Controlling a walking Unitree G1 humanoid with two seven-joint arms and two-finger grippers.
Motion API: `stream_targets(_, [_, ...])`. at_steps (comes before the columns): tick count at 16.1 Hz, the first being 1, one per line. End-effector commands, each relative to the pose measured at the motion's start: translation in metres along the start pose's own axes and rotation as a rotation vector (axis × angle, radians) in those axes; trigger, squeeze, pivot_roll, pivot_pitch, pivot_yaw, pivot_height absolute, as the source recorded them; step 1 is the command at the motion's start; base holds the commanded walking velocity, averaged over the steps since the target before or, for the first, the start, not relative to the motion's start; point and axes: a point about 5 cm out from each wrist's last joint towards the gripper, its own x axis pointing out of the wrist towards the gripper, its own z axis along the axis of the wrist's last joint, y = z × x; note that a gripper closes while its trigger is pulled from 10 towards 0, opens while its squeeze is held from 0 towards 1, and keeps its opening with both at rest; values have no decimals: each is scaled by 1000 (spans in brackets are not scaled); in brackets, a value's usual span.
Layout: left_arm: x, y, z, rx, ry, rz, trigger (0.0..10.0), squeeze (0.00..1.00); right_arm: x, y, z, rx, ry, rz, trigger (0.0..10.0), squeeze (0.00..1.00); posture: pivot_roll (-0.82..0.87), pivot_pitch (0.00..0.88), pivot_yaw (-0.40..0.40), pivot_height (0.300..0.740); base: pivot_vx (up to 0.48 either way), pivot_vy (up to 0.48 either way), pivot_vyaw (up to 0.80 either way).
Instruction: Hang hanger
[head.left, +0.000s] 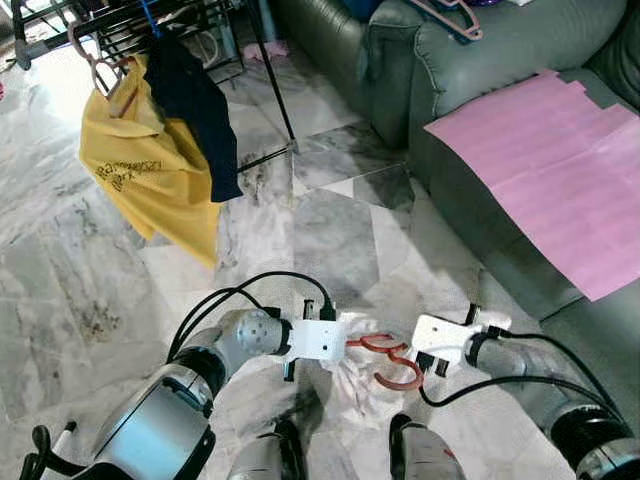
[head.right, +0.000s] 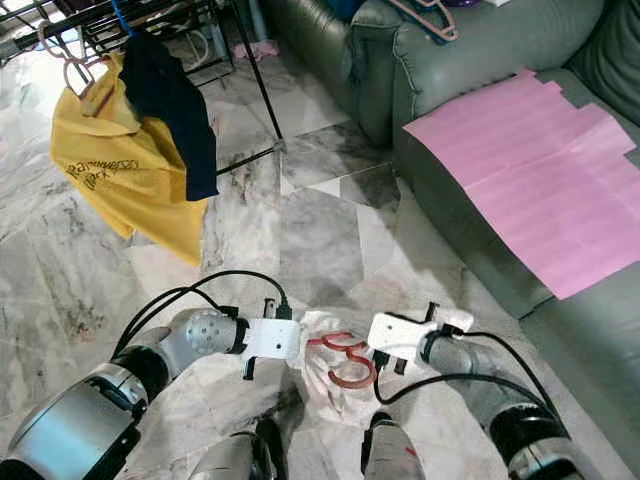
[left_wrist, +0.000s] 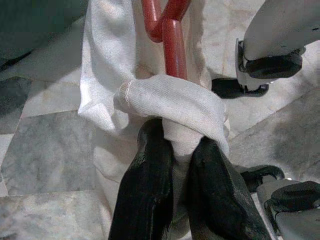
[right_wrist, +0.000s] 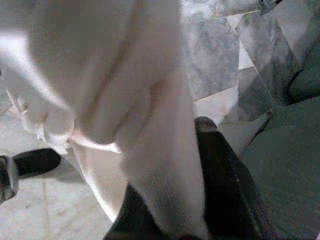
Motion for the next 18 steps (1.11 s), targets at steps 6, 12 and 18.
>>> stream_targets(6, [-2, -3, -7, -96, -36, 148, 10000, 1000, 2, 13, 2, 115, -31, -50, 0, 0, -313, 228, 152, 740, 0, 0, 0])
stream_targets(12, [-13, 13, -6, -37, -79, 395, 10000, 1000, 5, 29, 3, 211, -33, -44, 0, 0, -313, 211, 138, 740, 0, 0, 0])
stream_targets(18, [-26, 26, -19, -228, -66, 622, 10000, 1000, 7, 49, -3, 338, 7, -68, 0, 0, -315, 201, 132, 740, 0, 0, 0])
